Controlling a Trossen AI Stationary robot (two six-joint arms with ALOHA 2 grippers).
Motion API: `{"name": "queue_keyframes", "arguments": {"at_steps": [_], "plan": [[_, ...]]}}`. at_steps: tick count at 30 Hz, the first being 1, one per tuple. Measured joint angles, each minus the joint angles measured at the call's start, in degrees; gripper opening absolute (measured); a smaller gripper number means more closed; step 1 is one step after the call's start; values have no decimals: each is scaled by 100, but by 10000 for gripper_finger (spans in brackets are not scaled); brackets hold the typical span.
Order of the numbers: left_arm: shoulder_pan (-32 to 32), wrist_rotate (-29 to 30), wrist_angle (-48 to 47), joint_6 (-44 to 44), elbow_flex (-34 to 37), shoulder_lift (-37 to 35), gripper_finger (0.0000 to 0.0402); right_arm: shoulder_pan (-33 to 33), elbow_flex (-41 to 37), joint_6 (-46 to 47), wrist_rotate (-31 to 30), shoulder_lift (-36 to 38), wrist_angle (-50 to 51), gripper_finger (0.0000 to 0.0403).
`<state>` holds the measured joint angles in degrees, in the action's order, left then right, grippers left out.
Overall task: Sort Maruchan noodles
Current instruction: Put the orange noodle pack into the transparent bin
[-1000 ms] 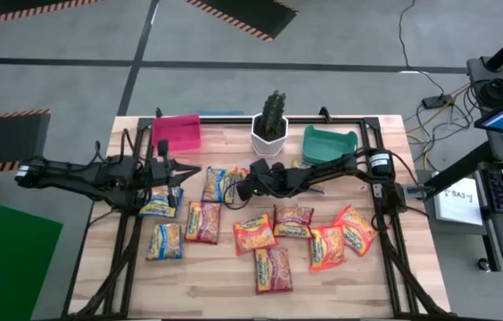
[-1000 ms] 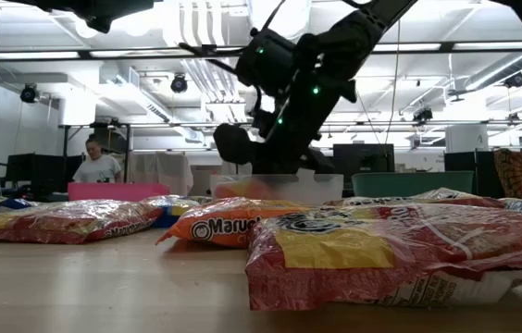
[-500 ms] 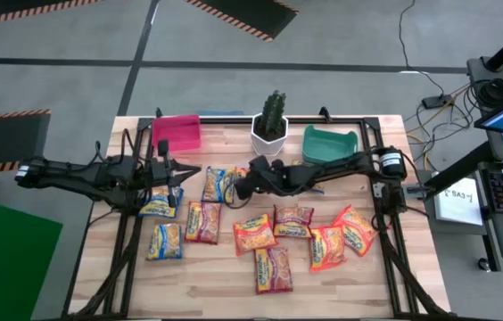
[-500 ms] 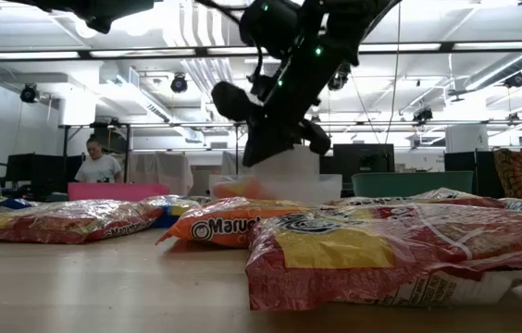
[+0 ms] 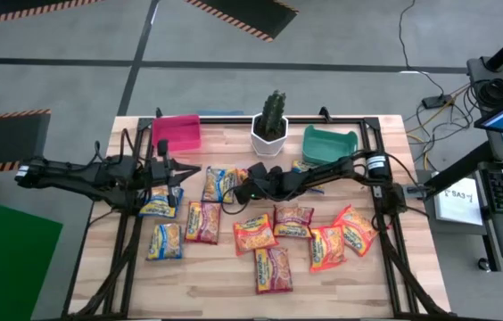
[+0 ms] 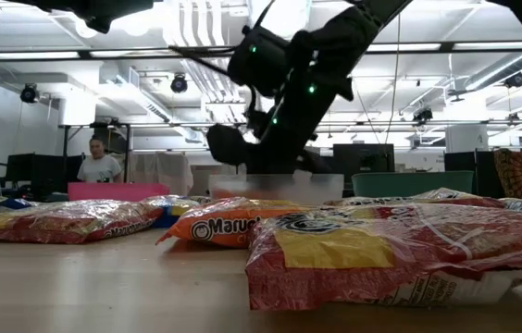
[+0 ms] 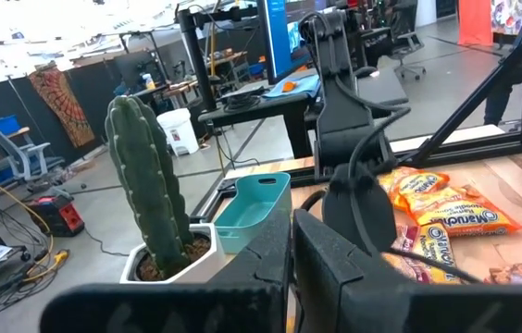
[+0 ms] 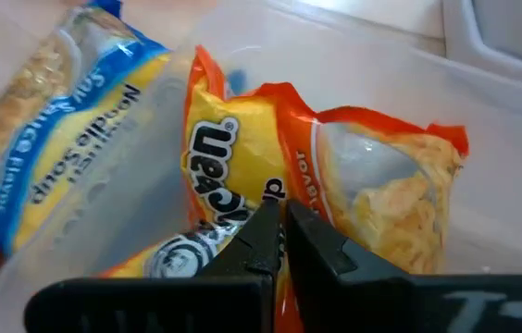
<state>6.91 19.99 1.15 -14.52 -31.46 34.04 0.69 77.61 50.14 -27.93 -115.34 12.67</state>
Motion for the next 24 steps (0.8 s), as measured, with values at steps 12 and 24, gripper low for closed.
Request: {"name": "queue_keyframes", "arguments": {"at_steps": [12, 24], "plan": [[-1, 2, 0, 0, 0, -4, 0, 6, -1, -131, 141, 185, 75, 13], [0, 2, -2, 0, 0, -4, 0, 4, 78, -228, 97, 279, 43, 13]]}}
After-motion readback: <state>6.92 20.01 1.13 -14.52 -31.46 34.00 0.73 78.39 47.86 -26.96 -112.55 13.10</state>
